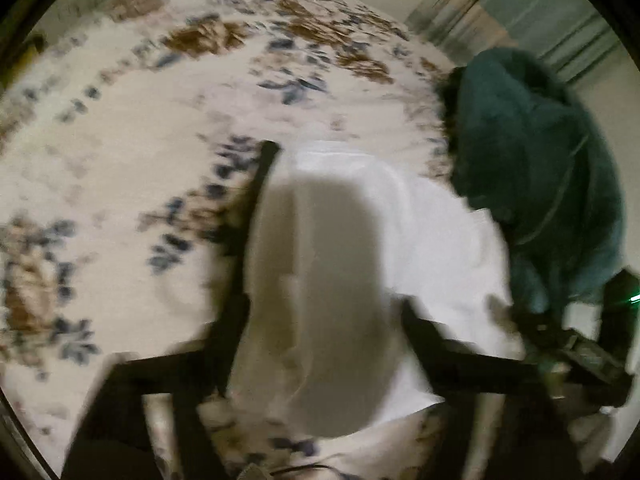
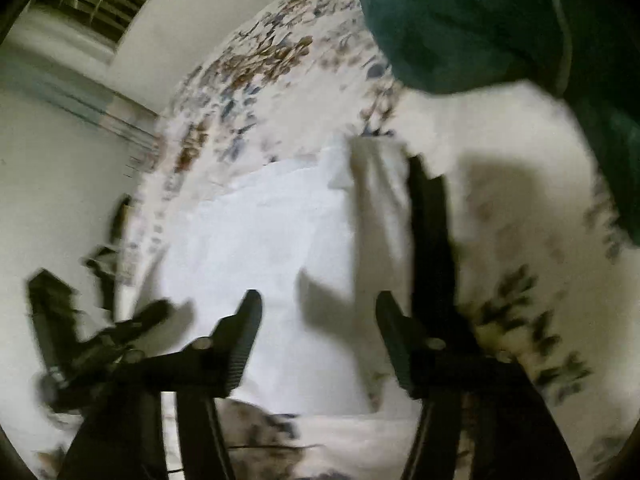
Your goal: Fold small clothes
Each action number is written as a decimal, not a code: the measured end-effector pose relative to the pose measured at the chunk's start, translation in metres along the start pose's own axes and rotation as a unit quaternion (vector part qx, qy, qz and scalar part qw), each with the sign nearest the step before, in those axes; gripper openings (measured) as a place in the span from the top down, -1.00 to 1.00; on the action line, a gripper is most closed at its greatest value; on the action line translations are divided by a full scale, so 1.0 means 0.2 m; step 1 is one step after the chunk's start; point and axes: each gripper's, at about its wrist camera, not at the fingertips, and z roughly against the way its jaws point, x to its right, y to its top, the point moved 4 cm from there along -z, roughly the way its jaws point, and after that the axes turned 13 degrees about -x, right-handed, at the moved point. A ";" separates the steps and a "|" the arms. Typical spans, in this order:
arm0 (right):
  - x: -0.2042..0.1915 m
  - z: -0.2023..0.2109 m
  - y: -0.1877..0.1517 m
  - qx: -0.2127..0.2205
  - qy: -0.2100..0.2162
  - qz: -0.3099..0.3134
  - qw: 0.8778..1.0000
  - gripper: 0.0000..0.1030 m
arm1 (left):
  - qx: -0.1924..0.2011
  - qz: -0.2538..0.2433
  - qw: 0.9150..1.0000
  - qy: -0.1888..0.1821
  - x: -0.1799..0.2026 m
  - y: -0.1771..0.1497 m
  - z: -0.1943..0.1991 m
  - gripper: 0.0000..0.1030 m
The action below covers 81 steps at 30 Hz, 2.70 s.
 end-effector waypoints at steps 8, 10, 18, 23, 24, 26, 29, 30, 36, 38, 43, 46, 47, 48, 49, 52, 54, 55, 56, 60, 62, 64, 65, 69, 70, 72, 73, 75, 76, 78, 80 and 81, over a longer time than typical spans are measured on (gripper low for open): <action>-0.10 0.15 -0.27 0.026 -0.211 0.049 0.976 -1.00 | 0.035 -0.028 0.990 0.136 0.08 -0.10 0.12 -1.00; -0.12 0.24 -0.34 0.035 -0.219 0.047 0.974 -1.00 | 0.040 -0.034 0.986 0.157 0.11 -0.14 0.17 -1.00; -0.28 0.76 -0.64 0.097 -0.246 0.044 0.963 -1.00 | 0.090 -0.051 0.978 0.181 0.33 -0.39 0.61 -1.00; -0.40 1.16 -0.90 0.134 -0.246 0.048 0.959 -1.00 | 0.117 -0.069 0.974 0.179 0.48 -0.61 0.94 -1.00; -0.42 1.21 -0.94 0.138 -0.245 0.051 0.958 -1.00 | 0.125 -0.074 0.973 0.179 0.52 -0.67 1.03 -1.00; -0.47 1.40 -1.07 0.154 -0.243 0.055 0.956 -1.00 | 0.136 -0.078 0.971 0.182 0.56 -0.76 1.15 -1.00; -0.53 1.65 -1.25 0.178 -0.243 0.057 0.952 -1.00 | 0.150 -0.077 0.970 0.173 0.63 -0.90 1.36 -1.00; -0.55 1.74 -1.31 0.184 -0.239 0.058 0.952 -1.00 | 0.154 -0.074 0.971 0.168 0.65 -0.95 1.42 -1.00; -0.68 2.18 -1.65 0.234 -0.253 0.085 0.935 -1.00 | 0.196 -0.062 0.965 0.162 0.74 -1.20 1.79 -1.00; -0.73 2.34 -1.77 0.254 -0.255 0.098 0.928 -1.00 | 0.206 -0.060 0.965 0.154 0.77 -1.28 1.88 -1.00; -0.82 2.58 -1.99 0.276 -0.245 0.117 0.922 -1.00 | 0.223 -0.059 0.961 0.151 0.82 -1.45 2.05 -1.00; -0.86 2.71 -2.11 0.289 -0.236 0.122 0.920 -1.00 | 0.233 -0.061 0.958 0.152 0.84 -1.53 2.12 -1.00; -0.87 2.73 -2.14 0.292 -0.234 0.123 0.919 -1.00 | 0.236 -0.063 0.957 0.153 0.84 -1.55 2.13 -1.00; -0.88 2.77 -2.18 0.296 -0.232 0.124 0.918 -1.00 | 0.240 -0.065 0.956 0.154 0.84 -1.58 2.15 -1.00; -0.89 2.78 -2.19 0.298 -0.229 0.125 0.918 -1.00 | 0.241 -0.065 0.956 0.155 0.84 -1.59 2.16 -1.00; -0.92 2.84 -2.28 0.306 -0.223 0.129 0.917 -1.00 | 0.246 -0.064 0.955 0.151 0.84 -1.64 2.20 -1.00; -0.92 2.86 -2.30 0.308 -0.220 0.128 0.917 -1.00 | 0.251 -0.064 0.954 0.150 0.84 -1.67 2.23 -1.00; -0.93 2.88 -2.32 0.309 -0.218 0.128 0.917 -1.00 | 0.253 -0.065 0.953 0.151 0.84 -1.68 2.24 -1.00; -0.93 2.89 -2.33 0.310 -0.216 0.127 0.917 -1.00 | 0.255 -0.065 0.953 0.151 0.85 -1.70 2.25 -1.00; -0.93 2.91 -2.34 0.313 -0.212 0.128 0.917 -1.00 | 0.264 -0.062 0.951 0.152 0.84 -1.74 2.29 -1.00; -0.93 2.91 -2.34 0.312 -0.211 0.129 0.917 -1.00 | 0.267 -0.061 0.950 0.150 0.84 -1.75 2.30 -1.00; -0.93 2.91 -2.36 0.312 -0.209 0.128 0.918 -1.00 | 0.269 -0.058 0.950 0.150 0.83 -1.75 2.31 -1.00; -0.93 2.91 -2.35 0.312 -0.206 0.128 0.918 -1.00 | 0.272 -0.057 0.948 0.152 0.83 -1.75 2.32 -1.00; -0.91 2.92 -2.35 0.314 -0.207 0.128 0.918 -1.00 | 0.278 -0.054 0.947 0.154 0.83 -1.76 2.33 -1.00; -0.91 2.92 -2.35 0.314 -0.206 0.127 0.918 -1.00 | 0.278 -0.054 0.947 0.154 0.83 -1.76 2.33 -1.00; -0.91 2.91 -2.32 0.313 -0.204 0.129 0.918 -1.00 | 0.280 -0.053 0.946 0.156 0.83 -1.76 2.33 -1.00; -0.90 2.91 -2.32 0.313 -0.204 0.130 0.918 -1.00 | 0.279 -0.053 0.946 0.155 0.83 -1.76 2.33 -1.00; -0.90 2.92 -2.33 0.313 -0.204 0.131 0.918 -1.00 | 0.279 -0.052 0.946 0.158 0.83 -1.76 2.33 -1.00; -0.91 2.91 -2.32 0.313 -0.204 0.129 0.919 -1.00 | 0.279 -0.053 0.946 0.156 0.83 -1.77 2.33 -1.00; -0.90 2.92 -2.32 0.311 -0.202 0.132 0.919 -1.00 | 0.280 -0.052 0.946 0.158 0.83 -1.77 2.34 -1.00; -0.91 2.92 -2.30 0.310 -0.201 0.135 0.919 -1.00 | 0.279 -0.052 0.946 0.157 0.83 -1.77 2.34 -1.00; -0.91 2.92 -2.30 0.310 -0.201 0.134 0.920 -1.00 | 0.281 -0.051 0.945 0.158 0.83 -1.77 2.34 -1.00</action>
